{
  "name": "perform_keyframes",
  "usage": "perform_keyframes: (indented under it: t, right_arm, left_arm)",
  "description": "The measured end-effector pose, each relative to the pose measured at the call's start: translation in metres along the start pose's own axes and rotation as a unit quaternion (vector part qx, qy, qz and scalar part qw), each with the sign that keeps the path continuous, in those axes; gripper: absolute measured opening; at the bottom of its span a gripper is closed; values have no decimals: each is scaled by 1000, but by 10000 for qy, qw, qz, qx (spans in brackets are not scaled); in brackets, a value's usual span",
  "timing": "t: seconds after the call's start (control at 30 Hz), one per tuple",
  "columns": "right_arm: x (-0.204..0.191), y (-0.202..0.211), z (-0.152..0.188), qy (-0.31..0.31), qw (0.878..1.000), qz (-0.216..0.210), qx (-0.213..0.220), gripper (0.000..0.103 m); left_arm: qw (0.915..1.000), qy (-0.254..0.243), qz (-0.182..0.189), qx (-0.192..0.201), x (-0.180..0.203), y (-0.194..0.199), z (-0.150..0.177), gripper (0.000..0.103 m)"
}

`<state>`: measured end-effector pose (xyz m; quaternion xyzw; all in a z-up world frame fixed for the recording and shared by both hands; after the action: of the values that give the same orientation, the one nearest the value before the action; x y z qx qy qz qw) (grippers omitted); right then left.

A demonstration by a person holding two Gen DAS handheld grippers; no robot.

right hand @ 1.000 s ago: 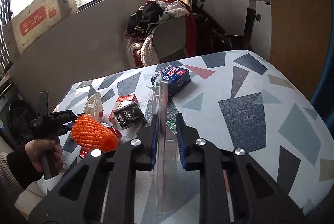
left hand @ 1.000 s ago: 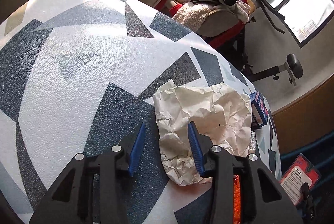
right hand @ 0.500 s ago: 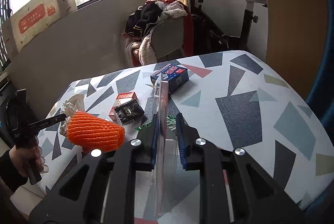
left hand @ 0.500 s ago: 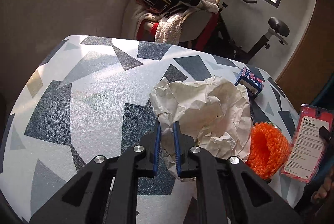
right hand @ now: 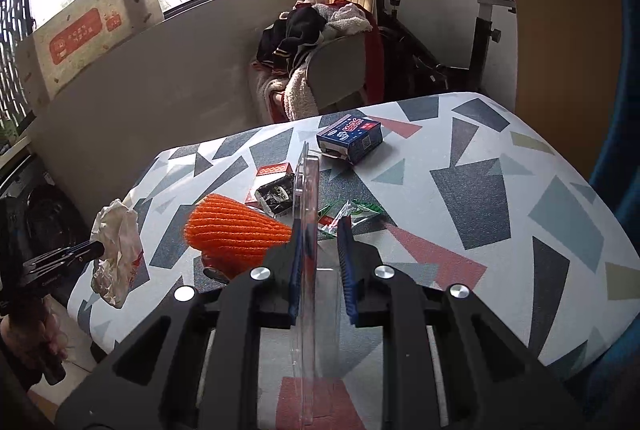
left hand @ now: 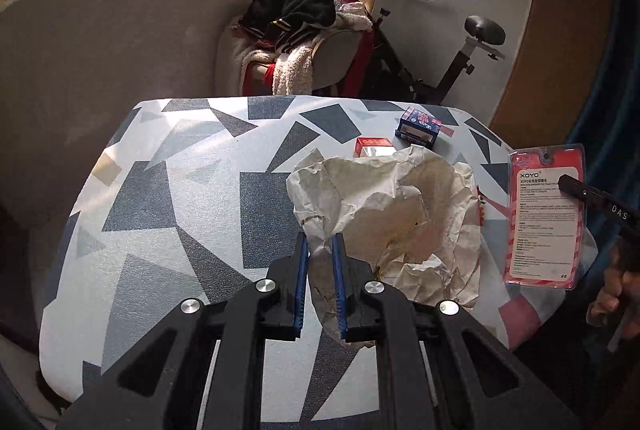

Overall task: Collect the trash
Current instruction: 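Carry paper and package over the bin and open both grippers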

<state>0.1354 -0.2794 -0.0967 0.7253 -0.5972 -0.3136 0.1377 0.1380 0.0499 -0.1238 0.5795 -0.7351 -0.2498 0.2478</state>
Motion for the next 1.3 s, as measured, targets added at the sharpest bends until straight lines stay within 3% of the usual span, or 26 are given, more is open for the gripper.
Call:
perform_keyframes:
  t: [0.13, 0.3, 0.6, 1.0, 1.07, 1.13, 1.2, 1.3]
  right_arm:
    - [-6, 14, 9, -45, 10000, -87, -1, 20]
    - [-14, 33, 22, -45, 9998, -190, 20, 20]
    - [-25, 62, 42, -12, 9993, -364, 56, 20]
    - [-23, 75, 64, -130, 9989, -437, -68, 20]
    - [-24, 75, 67, -133, 9988, -452, -95, 20]
    - [-24, 76, 70, -130, 9987, -468, -123, 20]
    - [-25, 76, 74, -127, 9986, -494, -157, 20]
    - [-28, 76, 79, -107, 9981, -558, -242, 20]
  left_arm:
    - [9993, -326, 204, 13, 25, 23, 24, 12]
    - [9986, -389, 363, 22, 44, 48, 58, 12]
    - [9952, -756, 504, -364, 81, 69, 112, 12]
    - [9916, -901, 544, -754, 103, 72, 145, 15]
    - [9921, -820, 539, -776, 103, 72, 144, 25]
    - [9936, -682, 524, -726, 99, 74, 141, 59]
    - [9954, -546, 491, -607, 96, 78, 136, 66]
    - [9981, -206, 388, -433, 85, 85, 127, 84]
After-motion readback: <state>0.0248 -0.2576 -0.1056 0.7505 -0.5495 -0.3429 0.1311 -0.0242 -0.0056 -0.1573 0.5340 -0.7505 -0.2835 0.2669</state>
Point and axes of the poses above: each gripper's, at about its wrist camera, not at the fingertips, and y roughly against the way its jaws point, x to its right, z to its underside, the point moved 1 cm from there along -y, roughly the way its jaws point, and after that the axes turned 2 degrees about -y, right-handed, at the moved point
